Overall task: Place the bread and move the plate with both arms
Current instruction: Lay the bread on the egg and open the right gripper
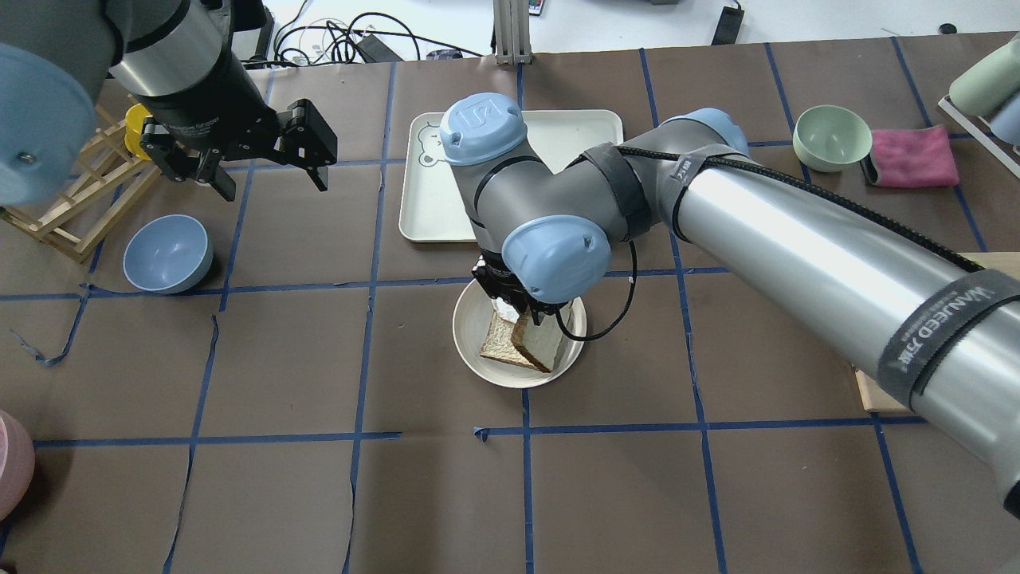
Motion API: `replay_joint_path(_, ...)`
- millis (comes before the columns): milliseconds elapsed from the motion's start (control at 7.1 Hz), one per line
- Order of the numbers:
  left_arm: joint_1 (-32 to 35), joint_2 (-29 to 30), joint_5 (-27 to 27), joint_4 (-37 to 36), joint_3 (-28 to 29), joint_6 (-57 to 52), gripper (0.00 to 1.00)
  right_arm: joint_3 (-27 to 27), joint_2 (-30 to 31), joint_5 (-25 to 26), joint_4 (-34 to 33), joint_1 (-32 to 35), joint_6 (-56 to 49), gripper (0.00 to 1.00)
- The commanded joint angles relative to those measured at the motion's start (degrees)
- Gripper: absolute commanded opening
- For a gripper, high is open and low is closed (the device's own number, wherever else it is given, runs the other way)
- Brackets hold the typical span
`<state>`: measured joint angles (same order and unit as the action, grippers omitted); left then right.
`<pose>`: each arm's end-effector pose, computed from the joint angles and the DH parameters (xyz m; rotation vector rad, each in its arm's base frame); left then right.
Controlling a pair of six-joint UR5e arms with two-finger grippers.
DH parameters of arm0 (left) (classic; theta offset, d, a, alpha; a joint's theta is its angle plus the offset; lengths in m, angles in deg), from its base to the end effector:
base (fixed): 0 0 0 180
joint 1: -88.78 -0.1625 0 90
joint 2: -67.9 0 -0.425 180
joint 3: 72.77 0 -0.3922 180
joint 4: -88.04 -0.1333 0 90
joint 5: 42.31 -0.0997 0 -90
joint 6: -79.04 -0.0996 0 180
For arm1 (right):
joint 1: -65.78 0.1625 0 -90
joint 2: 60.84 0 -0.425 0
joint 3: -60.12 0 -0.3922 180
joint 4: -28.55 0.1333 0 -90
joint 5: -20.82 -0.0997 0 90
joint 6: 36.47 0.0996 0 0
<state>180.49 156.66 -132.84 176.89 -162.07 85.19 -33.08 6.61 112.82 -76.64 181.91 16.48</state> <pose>-0.1469 -0.4835 0.5066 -0.1218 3.1325 -0.0853 0.3790 -0.4779 0.2685 -0.6892 -2.9116 -0.1800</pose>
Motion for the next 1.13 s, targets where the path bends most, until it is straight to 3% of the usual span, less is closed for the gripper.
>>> replay_joint_path(0, -0.04, 0.0, 0.0, 0.0, 0.0, 0.0, 1.0, -0.22, -0.21, 0.11, -2.12, -0.02, -0.03, 0.64)
replay_joint_path(141, 0.05, 0.0, 0.0, 0.0, 0.0, 0.0, 1.0, -0.14, -0.04, 0.28, -2.56, -0.02, -0.03, 0.75)
replay_joint_path(282, 0.05, 0.0, 0.0, 0.0, 0.0, 0.0, 1.0, 0.04, 0.14, 0.2, -2.74, -0.02, -0.21, 0.76)
replay_joint_path(563, 0.05, -0.08, 0.0, 0.0, 0.0, 0.0, 1.0, 1.7, 1.36, 0.11, -7.98, -2.98, -6.83, 1.0)
replay_joint_path(986, 0.05, 0.0, 0.0, 0.0, 0.0, 0.0, 1.0, 3.72, 6.19, -1.55, -4.18, -13.08, -23.88, 1.0)
